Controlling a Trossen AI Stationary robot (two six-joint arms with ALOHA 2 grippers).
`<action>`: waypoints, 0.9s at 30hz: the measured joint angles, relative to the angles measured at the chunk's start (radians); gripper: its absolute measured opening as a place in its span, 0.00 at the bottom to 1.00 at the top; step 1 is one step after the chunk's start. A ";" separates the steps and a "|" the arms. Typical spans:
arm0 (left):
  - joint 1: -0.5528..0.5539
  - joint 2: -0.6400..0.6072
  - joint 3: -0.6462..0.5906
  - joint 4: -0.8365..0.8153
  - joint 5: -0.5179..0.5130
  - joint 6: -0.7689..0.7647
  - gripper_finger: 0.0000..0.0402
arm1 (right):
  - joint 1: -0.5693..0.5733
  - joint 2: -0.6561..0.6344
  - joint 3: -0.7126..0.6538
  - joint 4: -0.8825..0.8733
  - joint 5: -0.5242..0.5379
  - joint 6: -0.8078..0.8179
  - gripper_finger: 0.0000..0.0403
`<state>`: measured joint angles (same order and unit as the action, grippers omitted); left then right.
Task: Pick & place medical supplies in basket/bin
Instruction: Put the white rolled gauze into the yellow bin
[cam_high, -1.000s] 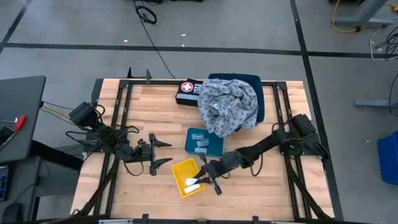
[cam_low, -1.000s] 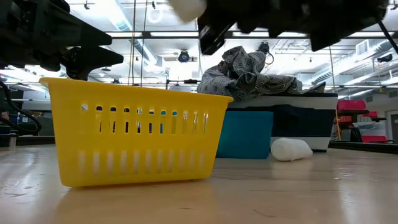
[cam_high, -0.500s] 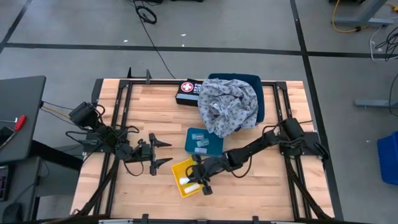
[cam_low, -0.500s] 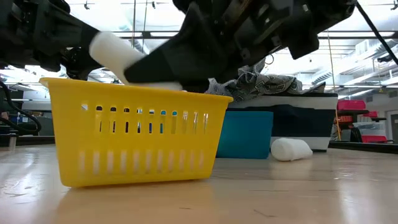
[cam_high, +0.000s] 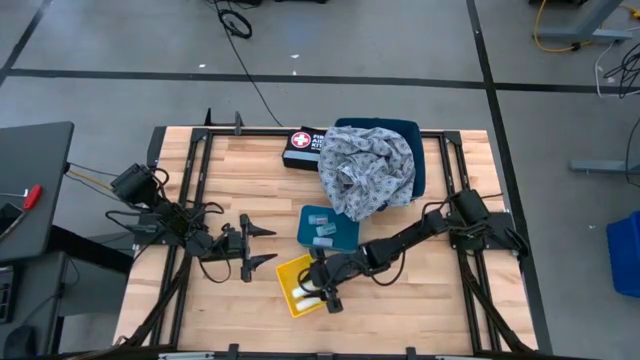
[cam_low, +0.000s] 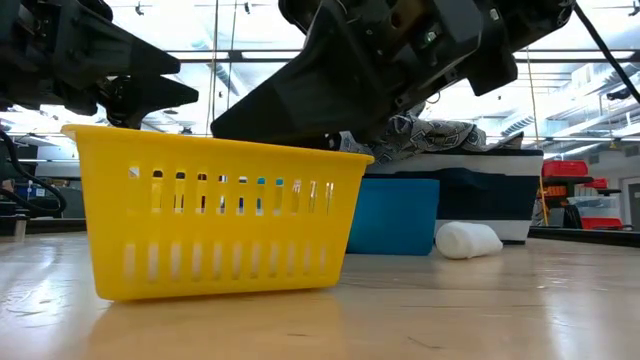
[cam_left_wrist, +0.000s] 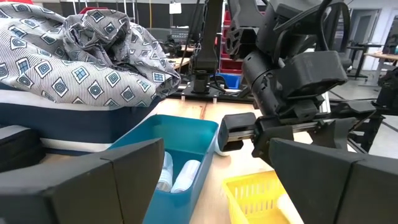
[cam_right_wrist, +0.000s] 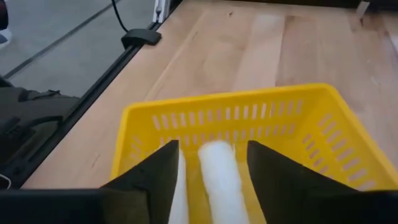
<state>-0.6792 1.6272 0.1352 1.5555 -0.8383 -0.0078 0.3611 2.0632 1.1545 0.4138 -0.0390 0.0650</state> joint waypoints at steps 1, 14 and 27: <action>0.000 0.000 0.000 0.000 0.000 0.000 0.73 | 0.000 0.000 0.000 0.000 0.000 -0.002 0.50; -0.001 0.000 0.000 -0.013 0.000 0.000 0.73 | 0.026 -0.115 0.000 -0.249 0.103 -0.050 0.56; -0.001 0.000 0.000 -0.012 0.000 -0.003 0.73 | 0.128 -0.267 0.000 -0.920 0.274 0.074 0.56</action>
<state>-0.6804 1.6272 0.1349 1.5433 -0.8378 -0.0113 0.4891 1.7966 1.1549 -0.5060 0.2352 0.1389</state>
